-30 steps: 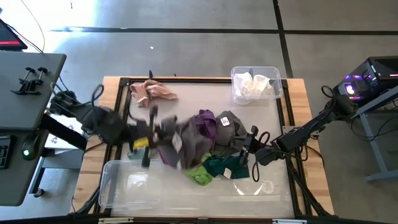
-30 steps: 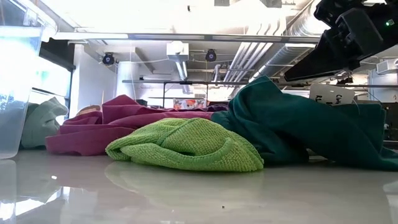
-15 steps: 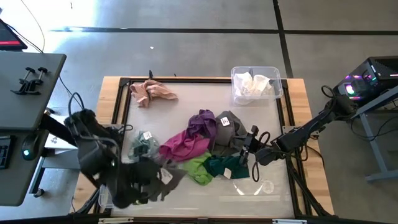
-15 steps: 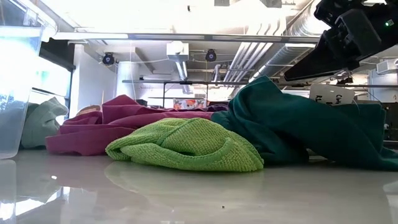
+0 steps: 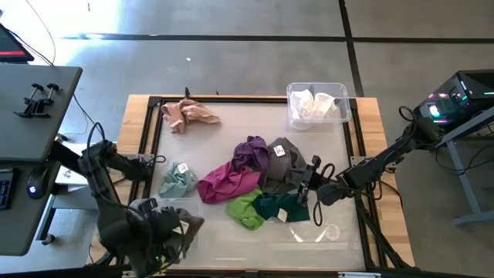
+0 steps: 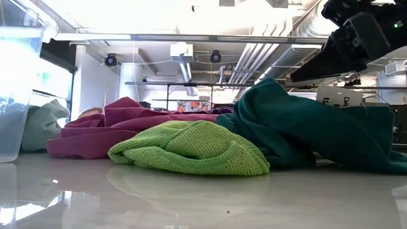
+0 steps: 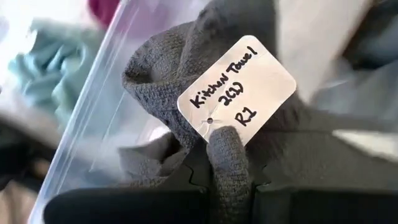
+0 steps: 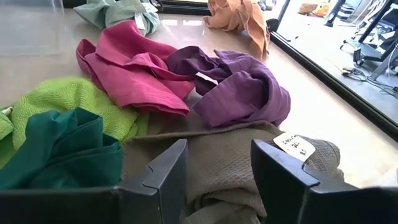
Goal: Sort towels by color in basket
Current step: Put the gray towel into the bottom transparent bin, then put the light blue towel into the top transparent bin
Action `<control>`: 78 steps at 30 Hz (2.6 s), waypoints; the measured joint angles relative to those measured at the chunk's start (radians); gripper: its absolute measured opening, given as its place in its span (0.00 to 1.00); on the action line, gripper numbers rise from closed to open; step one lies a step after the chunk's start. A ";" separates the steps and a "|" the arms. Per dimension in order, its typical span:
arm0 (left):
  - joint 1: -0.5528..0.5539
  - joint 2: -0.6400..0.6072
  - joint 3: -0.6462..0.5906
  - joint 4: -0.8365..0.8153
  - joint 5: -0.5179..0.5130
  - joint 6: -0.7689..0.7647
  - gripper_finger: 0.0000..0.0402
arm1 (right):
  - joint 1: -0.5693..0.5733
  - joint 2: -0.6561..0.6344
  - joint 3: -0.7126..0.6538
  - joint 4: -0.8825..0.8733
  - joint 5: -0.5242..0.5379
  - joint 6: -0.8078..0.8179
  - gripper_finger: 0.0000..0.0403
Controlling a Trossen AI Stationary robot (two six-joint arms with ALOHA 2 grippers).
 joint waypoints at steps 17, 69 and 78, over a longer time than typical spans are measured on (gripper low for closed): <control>0.125 -0.130 -0.261 0.004 0.168 -0.047 0.31 | -0.002 0.000 0.000 -0.001 0.006 -0.017 0.42; 0.870 -0.466 -0.761 0.292 0.007 0.514 0.66 | -0.002 0.000 0.000 0.007 0.022 0.002 0.42; 0.933 -0.481 -0.943 0.527 0.194 0.561 0.65 | -0.002 0.000 0.000 0.007 0.022 0.002 0.42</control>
